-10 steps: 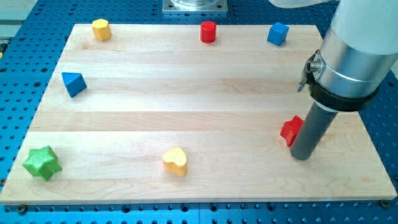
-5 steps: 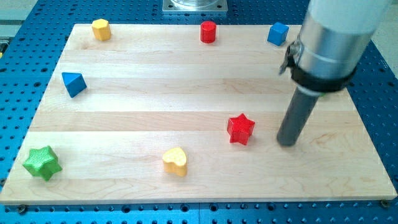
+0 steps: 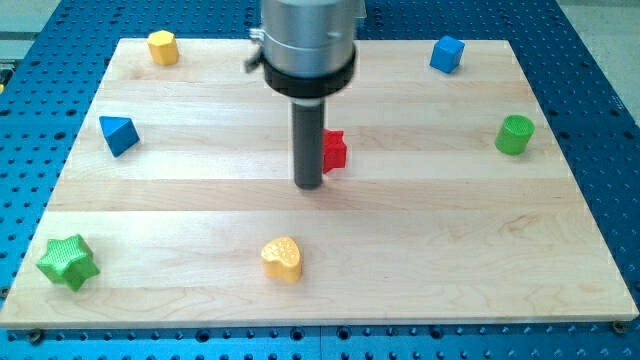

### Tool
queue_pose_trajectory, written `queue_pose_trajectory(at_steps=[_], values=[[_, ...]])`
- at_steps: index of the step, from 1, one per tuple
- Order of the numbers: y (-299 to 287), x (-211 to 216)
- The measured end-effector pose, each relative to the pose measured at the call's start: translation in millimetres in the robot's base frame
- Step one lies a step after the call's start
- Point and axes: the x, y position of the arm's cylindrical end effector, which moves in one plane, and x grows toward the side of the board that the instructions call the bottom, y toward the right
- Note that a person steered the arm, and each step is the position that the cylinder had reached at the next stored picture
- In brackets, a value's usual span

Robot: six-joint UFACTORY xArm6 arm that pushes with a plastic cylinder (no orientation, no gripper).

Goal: Place the red star below the red circle

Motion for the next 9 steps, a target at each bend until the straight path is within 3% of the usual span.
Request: queue_pose_trajectory(at_steps=[1,2,3,5,6,7,9], values=[[9,-26],[16,13],[35,24],[39,-72],[47,-44],[76,-51],[66,-131]])
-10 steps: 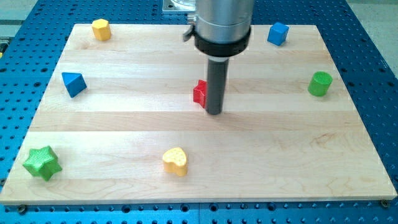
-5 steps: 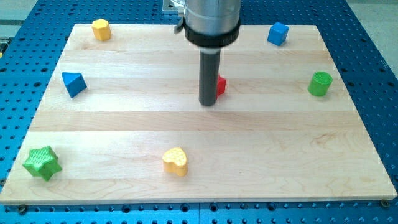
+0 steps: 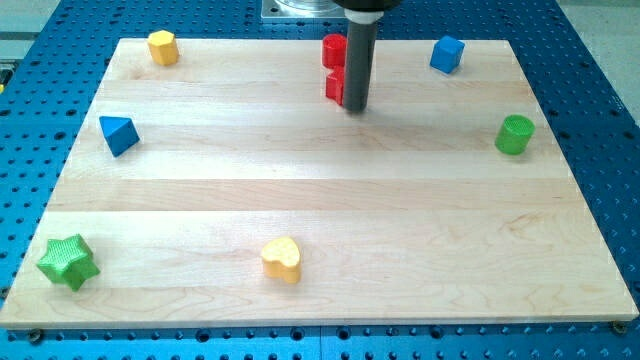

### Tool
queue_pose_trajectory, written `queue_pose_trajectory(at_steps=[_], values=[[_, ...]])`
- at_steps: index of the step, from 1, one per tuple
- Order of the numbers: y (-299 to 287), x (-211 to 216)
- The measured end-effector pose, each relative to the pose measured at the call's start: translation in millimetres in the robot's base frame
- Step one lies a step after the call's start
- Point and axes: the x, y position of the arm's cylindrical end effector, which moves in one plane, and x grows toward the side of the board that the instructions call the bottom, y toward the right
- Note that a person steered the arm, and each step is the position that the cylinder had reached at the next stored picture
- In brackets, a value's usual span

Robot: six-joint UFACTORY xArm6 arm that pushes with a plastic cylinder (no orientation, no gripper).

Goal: Place the red star below the red circle

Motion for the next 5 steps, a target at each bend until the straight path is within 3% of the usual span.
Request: queue_pose_trajectory(at_steps=[2,3,4,5], values=[[-42,-12],[-36,-25],[-37,0],[16,-20]])
